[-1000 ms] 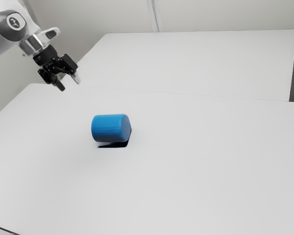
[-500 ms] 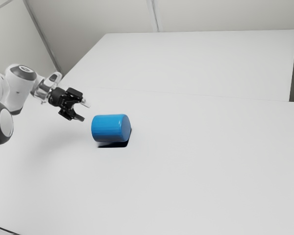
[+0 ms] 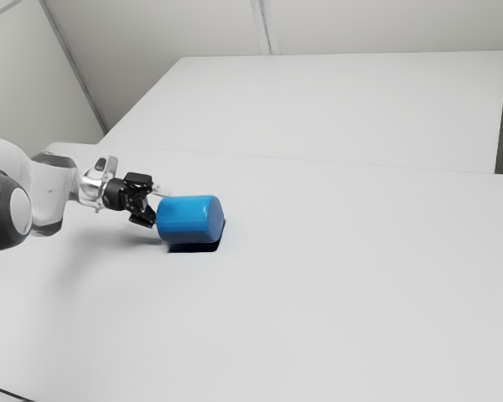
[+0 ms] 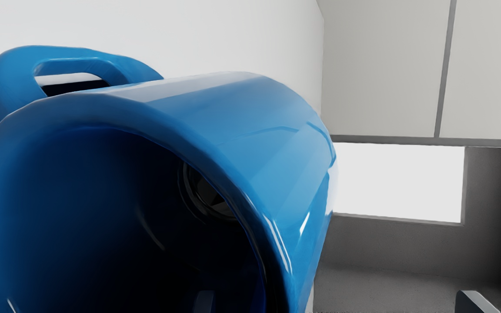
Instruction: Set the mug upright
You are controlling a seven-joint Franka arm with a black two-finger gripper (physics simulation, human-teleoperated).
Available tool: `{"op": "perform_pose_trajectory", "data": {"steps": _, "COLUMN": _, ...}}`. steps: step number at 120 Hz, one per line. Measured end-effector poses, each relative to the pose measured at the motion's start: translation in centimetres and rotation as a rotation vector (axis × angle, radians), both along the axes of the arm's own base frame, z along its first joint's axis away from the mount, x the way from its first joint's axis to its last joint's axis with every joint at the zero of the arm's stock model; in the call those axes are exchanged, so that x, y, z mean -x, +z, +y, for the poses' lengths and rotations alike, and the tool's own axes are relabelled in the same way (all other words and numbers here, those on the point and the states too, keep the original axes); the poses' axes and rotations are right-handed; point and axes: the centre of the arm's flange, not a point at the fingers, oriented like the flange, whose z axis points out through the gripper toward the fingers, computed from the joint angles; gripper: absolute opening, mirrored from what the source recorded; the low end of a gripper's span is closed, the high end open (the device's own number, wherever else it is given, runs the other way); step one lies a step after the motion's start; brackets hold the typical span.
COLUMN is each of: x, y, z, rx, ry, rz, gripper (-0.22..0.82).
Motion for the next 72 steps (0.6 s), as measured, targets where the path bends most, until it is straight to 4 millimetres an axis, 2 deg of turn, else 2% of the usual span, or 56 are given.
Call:
{"op": "perform_pose_trajectory", "data": {"steps": 17, "x": 0.1, "y": 0.2, "z": -0.2, "rx": 0.019, "ry": -0.018, "rz": -0.034, "gripper": 0.20}}
{"op": "perform_pose_trajectory", "data": {"steps": 29, "x": 0.1, "y": 0.2, "z": -0.3, "rx": 0.027, "ry": -0.024, "rz": -0.053, "gripper": 0.03}}
{"op": "perform_pose_trajectory", "data": {"steps": 43, "x": -0.4, "y": 0.6, "z": -0.3, "rx": 0.055, "ry": 0.012, "rz": -0.095, "gripper": -0.08}}
{"op": "perform_pose_trajectory", "data": {"steps": 57, "x": -0.7, "y": 1.4, "z": -0.3, "rx": 0.068, "ry": 0.039, "rz": -0.134, "gripper": -0.13}}
{"op": "perform_pose_trajectory", "data": {"steps": 72, "x": 0.0, "y": 7.5, "z": -0.9, "rx": -0.026, "ry": -0.012, "rz": -0.187, "gripper": -0.17}}
